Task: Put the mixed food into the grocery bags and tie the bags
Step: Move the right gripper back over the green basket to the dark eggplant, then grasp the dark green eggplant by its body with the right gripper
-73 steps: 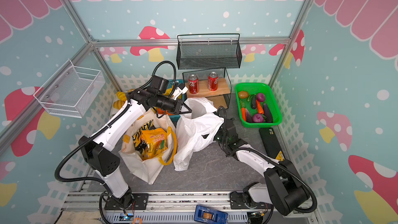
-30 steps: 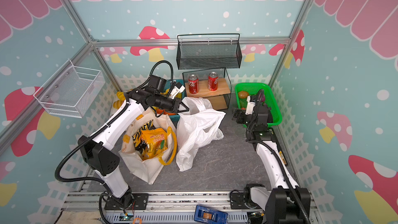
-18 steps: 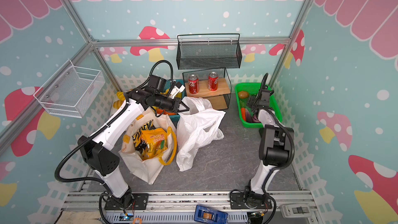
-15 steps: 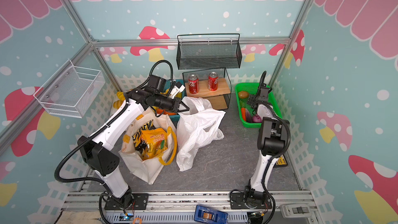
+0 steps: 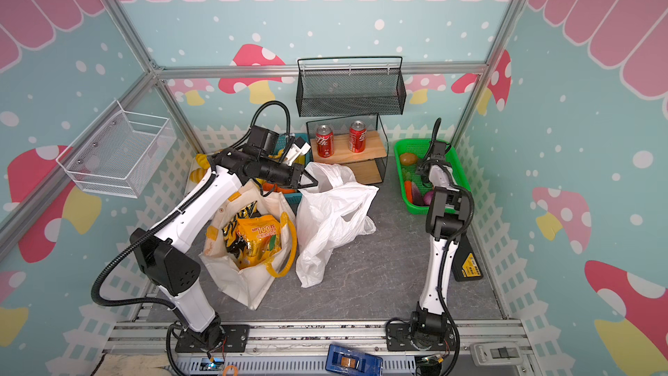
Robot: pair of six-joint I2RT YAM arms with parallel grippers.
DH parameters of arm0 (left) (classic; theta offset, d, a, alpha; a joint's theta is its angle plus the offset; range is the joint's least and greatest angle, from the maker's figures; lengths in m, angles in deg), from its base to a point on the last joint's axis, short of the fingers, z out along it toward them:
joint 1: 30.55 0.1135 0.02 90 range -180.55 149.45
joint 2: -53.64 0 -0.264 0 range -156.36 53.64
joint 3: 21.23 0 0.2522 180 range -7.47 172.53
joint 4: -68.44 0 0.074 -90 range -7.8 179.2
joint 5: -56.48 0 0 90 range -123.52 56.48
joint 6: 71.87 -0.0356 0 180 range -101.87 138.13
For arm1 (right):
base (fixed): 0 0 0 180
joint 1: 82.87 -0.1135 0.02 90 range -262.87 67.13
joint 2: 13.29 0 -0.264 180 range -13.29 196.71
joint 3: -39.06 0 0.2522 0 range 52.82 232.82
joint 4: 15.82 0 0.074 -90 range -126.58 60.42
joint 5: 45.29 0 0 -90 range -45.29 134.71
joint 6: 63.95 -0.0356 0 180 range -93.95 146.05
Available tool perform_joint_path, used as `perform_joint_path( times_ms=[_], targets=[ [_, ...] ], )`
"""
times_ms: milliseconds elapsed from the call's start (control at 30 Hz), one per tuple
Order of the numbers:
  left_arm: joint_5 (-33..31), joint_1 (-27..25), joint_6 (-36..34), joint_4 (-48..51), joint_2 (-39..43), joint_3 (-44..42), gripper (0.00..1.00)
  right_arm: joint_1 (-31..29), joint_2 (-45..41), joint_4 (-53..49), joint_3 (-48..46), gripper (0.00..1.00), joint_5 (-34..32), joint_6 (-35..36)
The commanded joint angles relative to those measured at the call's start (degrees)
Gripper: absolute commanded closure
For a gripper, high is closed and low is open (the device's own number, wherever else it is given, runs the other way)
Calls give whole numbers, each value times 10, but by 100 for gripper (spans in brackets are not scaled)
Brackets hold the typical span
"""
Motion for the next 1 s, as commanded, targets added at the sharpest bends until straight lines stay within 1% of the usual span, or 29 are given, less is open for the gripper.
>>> perform_joint_path(
  times_ms=[0,367,467,533,633,733,800,867,967],
  targets=[
    [9,3,1,-8,18,-6,100,3,19,-27,15,48,9,11],
    [11,3,2,-8,20,-7,100,4,45,-33,22,50,4,21],
    [12,3,3,-9,19,-7,100,6,47,-36,26,55,7,23],
    [14,3,3,-9,19,-7,100,7,37,-36,26,61,12,23],
    [15,3,4,-10,18,-8,100,7,10,-37,22,67,28,24],
    [16,3,5,-11,18,-8,100,7,-38,-34,2,73,58,17],
    [16,3,7,-12,19,-8,100,7,-87,-13,-37,75,82,7],
    [18,3,7,-13,20,-8,100,6,-151,21,-98,75,91,-7],
    [18,3,6,-14,21,-10,100,2,-262,79,-217,75,101,-33]
  ],
)
